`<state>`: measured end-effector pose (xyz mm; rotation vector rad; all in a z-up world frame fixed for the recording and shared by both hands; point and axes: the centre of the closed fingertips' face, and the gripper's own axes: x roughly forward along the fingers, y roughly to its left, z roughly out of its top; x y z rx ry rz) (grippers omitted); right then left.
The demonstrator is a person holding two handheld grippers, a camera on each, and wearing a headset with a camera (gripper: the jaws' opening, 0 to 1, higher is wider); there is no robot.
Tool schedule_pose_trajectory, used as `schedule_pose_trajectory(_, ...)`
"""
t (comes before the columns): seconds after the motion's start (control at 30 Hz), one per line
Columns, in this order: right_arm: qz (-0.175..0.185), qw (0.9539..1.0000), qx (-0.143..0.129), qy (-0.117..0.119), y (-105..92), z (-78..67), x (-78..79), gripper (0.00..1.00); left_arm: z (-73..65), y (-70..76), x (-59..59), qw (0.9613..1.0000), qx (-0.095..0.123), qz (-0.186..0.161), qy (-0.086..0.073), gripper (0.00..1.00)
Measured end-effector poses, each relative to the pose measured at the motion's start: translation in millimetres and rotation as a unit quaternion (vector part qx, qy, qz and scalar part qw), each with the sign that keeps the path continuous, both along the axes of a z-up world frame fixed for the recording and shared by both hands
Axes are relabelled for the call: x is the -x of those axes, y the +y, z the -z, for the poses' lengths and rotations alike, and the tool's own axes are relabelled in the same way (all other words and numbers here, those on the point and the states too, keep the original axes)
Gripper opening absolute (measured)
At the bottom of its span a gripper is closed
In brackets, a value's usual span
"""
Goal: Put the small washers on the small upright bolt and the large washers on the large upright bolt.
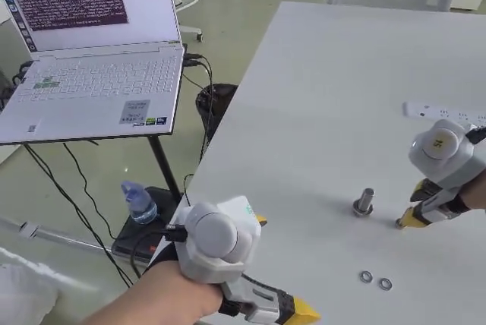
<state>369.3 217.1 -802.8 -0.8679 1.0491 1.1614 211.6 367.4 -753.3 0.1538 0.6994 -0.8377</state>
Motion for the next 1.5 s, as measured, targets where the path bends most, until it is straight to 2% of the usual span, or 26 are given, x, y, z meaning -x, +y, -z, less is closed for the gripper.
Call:
schedule_pose_trajectory(0.03,0.0,1.0,-0.001,0.0,0.5,-1.2,1.0,0.34,-1.6,-1.7,1.0,0.9999,0.01,-0.003,0.006,0.93)
schedule_pose_trajectory(0.07,0.0,1.0,-0.009,0.0,3.1,-3.5,2.4,0.35,-4.7,-2.3,-0.5,0.9997,0.021,-0.01,0.004,0.95)
schedule_pose_trajectory(0.17,-0.001,0.9999,-0.015,0.002,4.8,-6.8,5.8,0.35,-3.4,-0.3,0.0,0.9999,0.011,-0.008,0.002,0.97)
schedule_pose_trajectory(0.3,-0.005,0.9999,-0.014,-0.001,5.4,-8.5,9.7,0.36,0.0,0.5,5.3,1.0,0.002,-0.002,0.006,0.99)
schedule_pose_trajectory(0.43,-0.011,0.9998,-0.013,-0.002,5.4,-8.4,16.8,0.36,-0.8,0.0,8.6,0.9998,0.013,-0.006,0.011,1.0)
schedule_pose_trajectory(0.5,-0.014,0.9998,-0.012,-0.002,4.7,-8.1,19.8,0.36,0.8,1.8,9.3,0.9999,0.006,-0.006,0.009,1.0)
schedule_pose_trajectory(0.6,-0.016,0.9998,-0.011,0.001,3.9,-7.0,26.1,0.36,2.3,0.5,10.8,0.9999,0.009,-0.006,0.011,1.0)
schedule_pose_trajectory(0.8,-0.022,0.9997,-0.008,0.011,2.9,-0.4,42.9,0.36,7.2,-0.2,13.4,0.9999,-0.012,0.009,0.005,0.99)
schedule_pose_trajectory(1.3,-0.026,0.9992,-0.017,0.023,8.7,11.9,83.7,0.35,7.9,0.5,16.3,0.9998,-0.012,0.013,0.006,0.96)
schedule_pose_trajectory(1.5,-0.021,0.9992,-0.024,0.025,6.1,20.4,89.6,0.34,6.5,-1.9,17.6,0.9999,-0.008,0.012,0.005,0.96)
